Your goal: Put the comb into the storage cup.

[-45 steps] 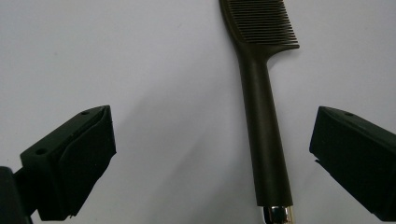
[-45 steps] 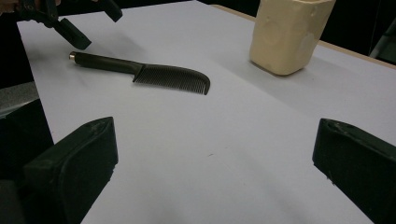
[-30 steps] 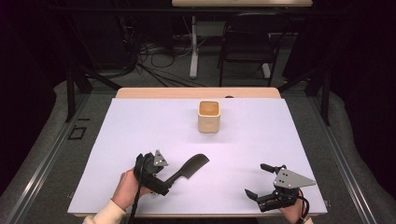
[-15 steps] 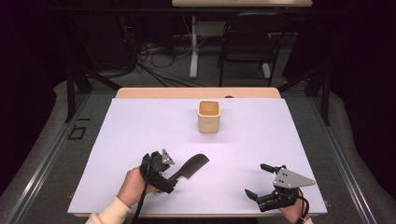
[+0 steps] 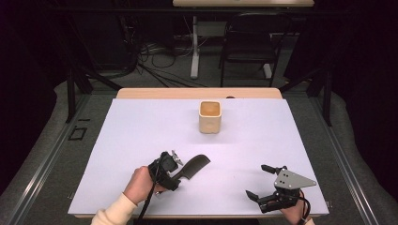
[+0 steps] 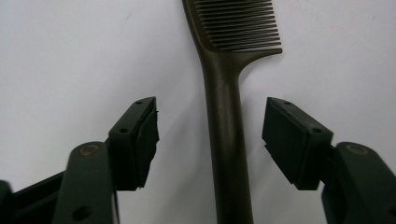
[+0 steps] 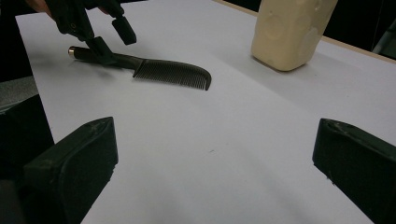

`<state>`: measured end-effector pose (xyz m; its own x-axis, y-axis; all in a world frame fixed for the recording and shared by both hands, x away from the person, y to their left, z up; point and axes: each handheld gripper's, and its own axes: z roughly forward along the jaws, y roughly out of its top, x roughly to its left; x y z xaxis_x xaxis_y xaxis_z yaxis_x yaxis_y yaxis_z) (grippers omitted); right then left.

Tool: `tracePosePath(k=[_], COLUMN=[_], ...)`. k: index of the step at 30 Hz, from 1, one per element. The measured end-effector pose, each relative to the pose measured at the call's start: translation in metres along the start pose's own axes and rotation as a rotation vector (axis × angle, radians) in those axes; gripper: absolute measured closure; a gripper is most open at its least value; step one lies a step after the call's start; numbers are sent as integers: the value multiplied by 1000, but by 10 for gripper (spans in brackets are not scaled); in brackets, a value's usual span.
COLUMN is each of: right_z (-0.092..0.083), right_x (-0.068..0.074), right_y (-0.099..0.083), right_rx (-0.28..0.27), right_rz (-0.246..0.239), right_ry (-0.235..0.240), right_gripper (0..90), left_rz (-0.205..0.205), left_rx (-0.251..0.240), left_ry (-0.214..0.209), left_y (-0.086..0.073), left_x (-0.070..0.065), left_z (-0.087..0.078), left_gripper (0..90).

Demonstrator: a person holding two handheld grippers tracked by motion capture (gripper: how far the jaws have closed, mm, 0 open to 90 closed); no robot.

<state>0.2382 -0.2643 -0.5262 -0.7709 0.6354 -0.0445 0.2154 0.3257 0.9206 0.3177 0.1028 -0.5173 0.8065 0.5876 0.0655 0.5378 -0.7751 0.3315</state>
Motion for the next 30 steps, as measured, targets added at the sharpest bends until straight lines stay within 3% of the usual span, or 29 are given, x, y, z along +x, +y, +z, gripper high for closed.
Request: tracePosePath(k=[8, 12, 15, 21, 30], right_z=[0, 1, 1, 1, 1], right_x=[1, 0, 1, 2, 2], right_y=[0, 0, 0, 1, 1], right_rx=[1, 3, 5, 2, 1], right_rz=[0, -1, -6, -8, -11], right_ry=[7, 9, 10, 14, 23], right_gripper=[0, 0, 0, 0, 0], left_rz=[7, 0, -16, -12, -43], left_rx=[37, 81, 80, 108, 126], left_ry=[-11, 13, 4, 2, -28], left_y=[12, 17, 19, 22, 21], left_x=[-2, -3, -5, -8, -3], left_z=[0, 4, 5, 9, 15], left_gripper=[484, 512, 520, 584, 661])
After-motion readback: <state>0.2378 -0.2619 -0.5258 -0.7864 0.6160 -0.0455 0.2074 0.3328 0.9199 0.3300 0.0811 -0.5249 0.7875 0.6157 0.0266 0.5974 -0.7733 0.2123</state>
